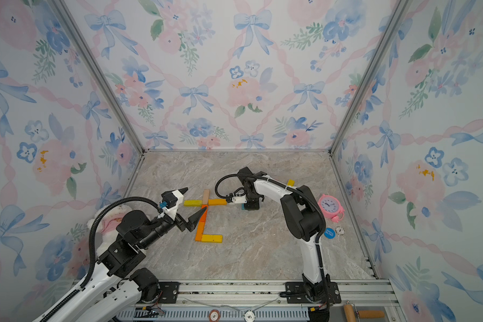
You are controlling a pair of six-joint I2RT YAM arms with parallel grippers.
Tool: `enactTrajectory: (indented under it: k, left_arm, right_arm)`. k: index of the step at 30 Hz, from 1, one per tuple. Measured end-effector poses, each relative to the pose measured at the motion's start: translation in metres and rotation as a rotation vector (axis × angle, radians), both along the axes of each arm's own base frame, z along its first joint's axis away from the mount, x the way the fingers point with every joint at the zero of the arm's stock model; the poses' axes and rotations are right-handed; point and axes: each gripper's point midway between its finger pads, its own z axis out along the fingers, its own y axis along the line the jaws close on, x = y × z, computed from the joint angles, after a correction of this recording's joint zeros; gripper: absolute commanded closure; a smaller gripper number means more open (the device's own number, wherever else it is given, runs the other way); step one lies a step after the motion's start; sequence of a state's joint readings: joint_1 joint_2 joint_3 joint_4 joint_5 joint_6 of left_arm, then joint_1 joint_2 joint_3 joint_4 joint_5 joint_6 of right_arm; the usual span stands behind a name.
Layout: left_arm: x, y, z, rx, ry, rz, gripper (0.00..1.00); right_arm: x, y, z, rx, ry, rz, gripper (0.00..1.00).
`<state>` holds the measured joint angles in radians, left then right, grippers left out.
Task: Assemble the letter t with building blocks
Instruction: Assemble the building block at the center of the board.
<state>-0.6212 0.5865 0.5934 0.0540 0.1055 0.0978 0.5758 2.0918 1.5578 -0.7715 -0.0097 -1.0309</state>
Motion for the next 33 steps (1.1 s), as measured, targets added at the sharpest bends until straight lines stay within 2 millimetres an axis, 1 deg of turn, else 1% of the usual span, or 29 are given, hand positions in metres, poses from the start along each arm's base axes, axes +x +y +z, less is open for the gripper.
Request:
enactTrajectory:
  k: [1,4,5,13,15,16,17,18,19,20,21,26,29,31,33]
  left_arm:
    - [0.000,0.000,0.000,0.000,0.000,0.000,0.02]
    - [0.000,0.000,-0.001,0.001,0.002,-0.002,0.02]
    - [0.000,-0.001,-0.001,0.002,0.002,-0.003,0.02]
    - [0.000,-0.001,-0.001,0.003,0.004,-0.005,0.02]
    - [0.000,-0.001,-0.002,0.003,0.005,-0.008,0.02]
    - [0.000,-0.002,-0.002,0.004,0.006,-0.008,0.02]
    - [0.001,-0.002,-0.003,0.005,0.008,-0.008,0.02]
    - [0.001,-0.002,-0.003,0.006,0.009,-0.008,0.02]
    - [0.002,-0.002,-0.003,0.007,0.010,-0.007,0.02]
    - [0.002,-0.001,-0.004,0.007,0.011,-0.006,0.02]
    - [0.002,-0.001,-0.004,0.007,0.011,-0.006,0.02]
    - [0.003,0.000,-0.003,0.007,0.010,-0.001,0.02]
    - [0.003,0.000,-0.003,0.007,0.011,0.001,0.02]
    - [0.003,0.000,-0.003,0.007,0.011,0.001,0.02]
    - [0.004,0.001,-0.003,0.007,0.011,0.005,0.02]
  right_arm:
    - [0.000,0.000,0.000,0.000,0.000,-0.002,0.62]
    - [0.000,-0.001,-0.001,-0.003,0.000,-0.004,0.58]
    - [0.000,-0.001,-0.001,-0.006,0.000,-0.006,0.51]
    - [0.002,-0.002,-0.002,-0.010,-0.007,-0.013,0.47]
    - [0.003,-0.001,-0.002,-0.007,-0.011,-0.016,0.38]
    - [0.004,0.000,-0.001,-0.005,-0.015,-0.014,0.37]
    - [0.005,0.001,0.000,-0.001,-0.019,-0.019,0.32]
    - [0.007,0.001,0.001,0.002,-0.024,-0.020,0.29]
    - [0.008,0.002,0.002,0.006,-0.028,-0.022,0.23]
    - [0.009,0.003,0.003,0.010,-0.034,-0.021,0.21]
    - [0.011,0.005,0.004,0.015,-0.040,-0.026,0.13]
    - [0.016,0.010,0.009,0.041,-0.057,-0.038,0.11]
    - [0.016,0.013,0.022,0.074,-0.070,-0.044,0.09]
    - [0.015,0.017,0.037,0.111,-0.086,-0.053,0.09]
    - [0.015,0.022,0.061,0.170,-0.110,-0.068,0.08]
